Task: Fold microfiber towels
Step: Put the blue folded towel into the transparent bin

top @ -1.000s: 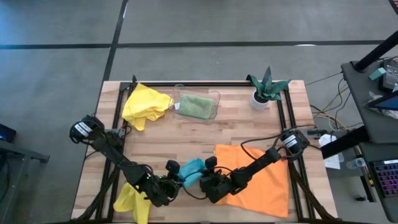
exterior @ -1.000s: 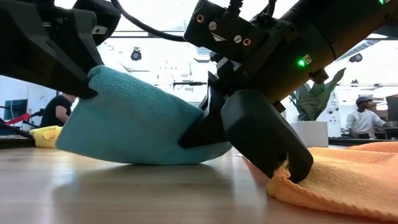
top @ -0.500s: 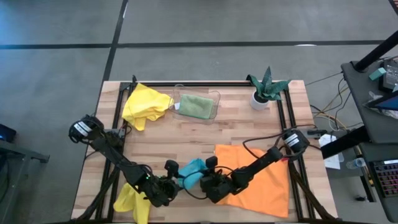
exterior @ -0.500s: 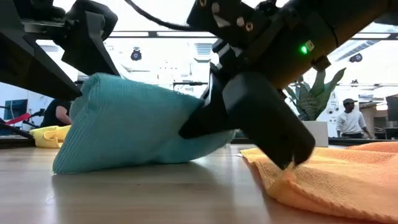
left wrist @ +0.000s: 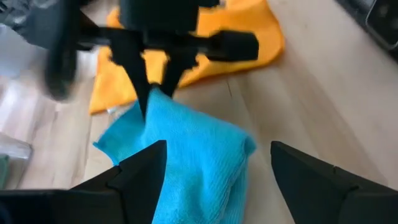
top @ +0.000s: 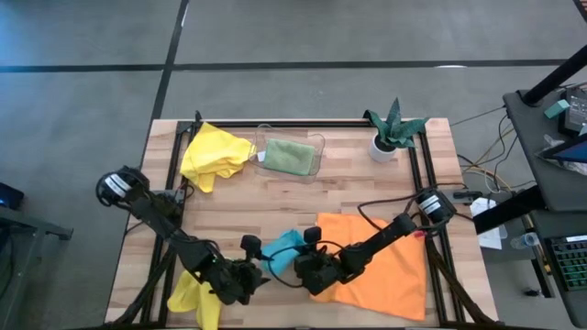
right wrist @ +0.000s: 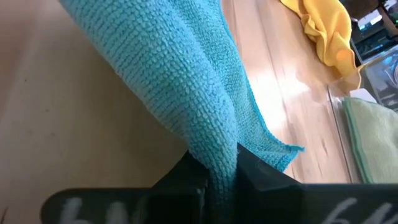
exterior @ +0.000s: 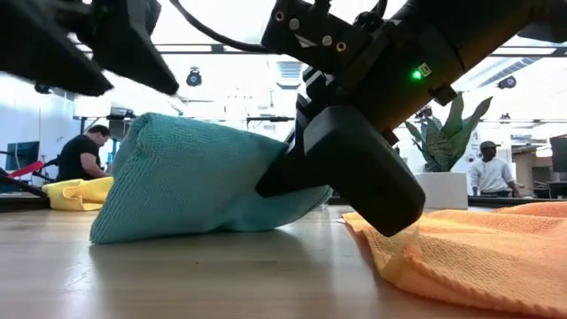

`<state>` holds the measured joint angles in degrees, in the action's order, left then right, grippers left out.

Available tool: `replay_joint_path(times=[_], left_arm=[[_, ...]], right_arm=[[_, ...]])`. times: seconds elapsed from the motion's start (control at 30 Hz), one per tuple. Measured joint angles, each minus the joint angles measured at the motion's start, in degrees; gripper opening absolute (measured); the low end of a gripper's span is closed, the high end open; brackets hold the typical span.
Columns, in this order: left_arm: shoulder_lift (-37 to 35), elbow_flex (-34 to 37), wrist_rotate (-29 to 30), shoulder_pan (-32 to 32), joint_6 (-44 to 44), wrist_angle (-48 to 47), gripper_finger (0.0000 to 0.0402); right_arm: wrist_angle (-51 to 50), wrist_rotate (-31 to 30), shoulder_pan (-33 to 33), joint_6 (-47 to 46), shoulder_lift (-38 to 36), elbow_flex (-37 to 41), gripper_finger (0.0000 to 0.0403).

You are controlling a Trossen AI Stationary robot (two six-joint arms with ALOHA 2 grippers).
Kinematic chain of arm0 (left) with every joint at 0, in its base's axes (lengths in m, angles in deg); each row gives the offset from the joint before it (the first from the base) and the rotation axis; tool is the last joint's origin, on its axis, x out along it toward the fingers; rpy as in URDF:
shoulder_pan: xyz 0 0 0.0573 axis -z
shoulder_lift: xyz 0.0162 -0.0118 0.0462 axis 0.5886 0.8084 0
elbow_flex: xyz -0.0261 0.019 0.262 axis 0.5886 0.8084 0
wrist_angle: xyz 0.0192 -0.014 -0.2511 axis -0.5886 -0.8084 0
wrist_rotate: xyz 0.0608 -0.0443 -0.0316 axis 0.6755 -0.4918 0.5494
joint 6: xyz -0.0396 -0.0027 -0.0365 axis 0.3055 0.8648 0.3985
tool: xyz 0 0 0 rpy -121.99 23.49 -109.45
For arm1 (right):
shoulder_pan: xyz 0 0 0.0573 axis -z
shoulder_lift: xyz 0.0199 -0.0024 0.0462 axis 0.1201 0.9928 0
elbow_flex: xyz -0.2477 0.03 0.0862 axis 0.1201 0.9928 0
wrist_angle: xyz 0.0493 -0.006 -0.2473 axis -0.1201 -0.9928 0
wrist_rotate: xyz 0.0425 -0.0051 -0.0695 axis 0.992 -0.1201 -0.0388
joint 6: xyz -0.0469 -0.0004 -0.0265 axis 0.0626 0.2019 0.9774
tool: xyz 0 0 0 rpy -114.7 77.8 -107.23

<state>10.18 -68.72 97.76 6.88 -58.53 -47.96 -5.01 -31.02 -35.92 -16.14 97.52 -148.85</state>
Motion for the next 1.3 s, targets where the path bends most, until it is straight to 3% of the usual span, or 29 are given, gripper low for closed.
replay_joint_path(times=[0.57,0.83,1.3], left_arm=[[2.0,0.5,5.9,1.0,1.4,2.1,0.027],[1.7,-0.6,5.9,1.1,-4.6,12.1,0.027],[5.7,-1.0,9.9,-1.0,1.9,11.7,0.027]], right_arm=[[-0.9,0.1,1.8,-5.6,-2.1,-0.1,0.0015],[-1.0,0.2,2.5,-5.5,-3.9,-0.1,0.0015],[-5.9,1.5,3.5,-7.4,-3.9,-2.9,0.0015]])
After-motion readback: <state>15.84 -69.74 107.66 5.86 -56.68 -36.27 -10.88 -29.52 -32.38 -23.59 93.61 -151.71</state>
